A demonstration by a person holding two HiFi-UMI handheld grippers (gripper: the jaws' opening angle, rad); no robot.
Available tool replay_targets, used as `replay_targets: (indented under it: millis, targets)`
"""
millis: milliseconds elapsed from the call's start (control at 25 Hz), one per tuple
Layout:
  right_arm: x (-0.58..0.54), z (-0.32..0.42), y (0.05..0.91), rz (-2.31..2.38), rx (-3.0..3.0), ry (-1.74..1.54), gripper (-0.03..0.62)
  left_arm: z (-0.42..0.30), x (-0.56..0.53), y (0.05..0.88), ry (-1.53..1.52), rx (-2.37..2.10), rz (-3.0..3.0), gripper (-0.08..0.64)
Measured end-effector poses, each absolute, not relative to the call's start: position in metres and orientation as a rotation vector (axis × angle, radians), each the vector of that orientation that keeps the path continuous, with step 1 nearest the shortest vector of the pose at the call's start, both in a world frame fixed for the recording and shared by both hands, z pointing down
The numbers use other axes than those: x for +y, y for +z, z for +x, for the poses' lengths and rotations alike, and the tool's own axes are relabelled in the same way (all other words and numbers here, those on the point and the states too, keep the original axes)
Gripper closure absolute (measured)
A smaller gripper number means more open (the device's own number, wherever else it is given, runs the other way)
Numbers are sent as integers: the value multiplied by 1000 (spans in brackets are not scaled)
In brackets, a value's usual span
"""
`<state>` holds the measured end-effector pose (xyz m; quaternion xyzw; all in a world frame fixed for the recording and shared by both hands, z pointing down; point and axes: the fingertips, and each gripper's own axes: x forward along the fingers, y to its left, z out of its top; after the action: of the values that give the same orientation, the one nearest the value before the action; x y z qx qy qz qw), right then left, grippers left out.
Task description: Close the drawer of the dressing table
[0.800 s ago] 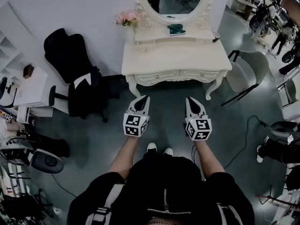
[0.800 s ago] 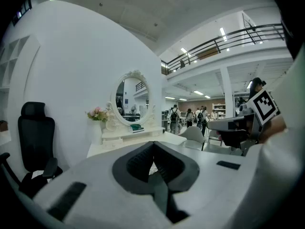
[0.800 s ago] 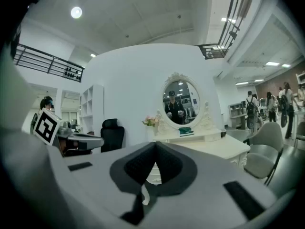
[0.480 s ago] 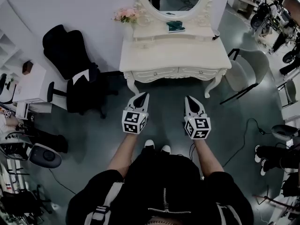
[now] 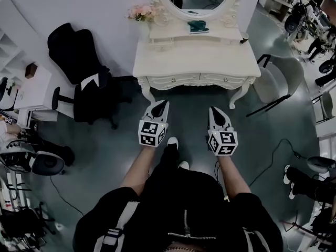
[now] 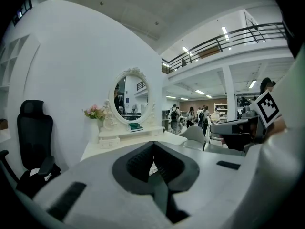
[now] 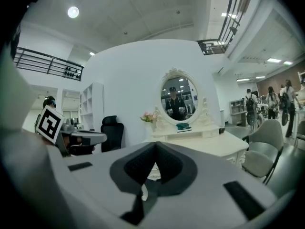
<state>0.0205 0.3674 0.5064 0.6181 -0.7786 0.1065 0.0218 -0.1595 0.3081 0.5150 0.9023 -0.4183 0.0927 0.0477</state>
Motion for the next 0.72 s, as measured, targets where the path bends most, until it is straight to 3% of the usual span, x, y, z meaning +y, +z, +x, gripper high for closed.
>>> replay_targets:
  millis: [720]
  targets:
    - [220,51,514,1913,-2389,338,592,-114,149,531,291,-1199,2766,554]
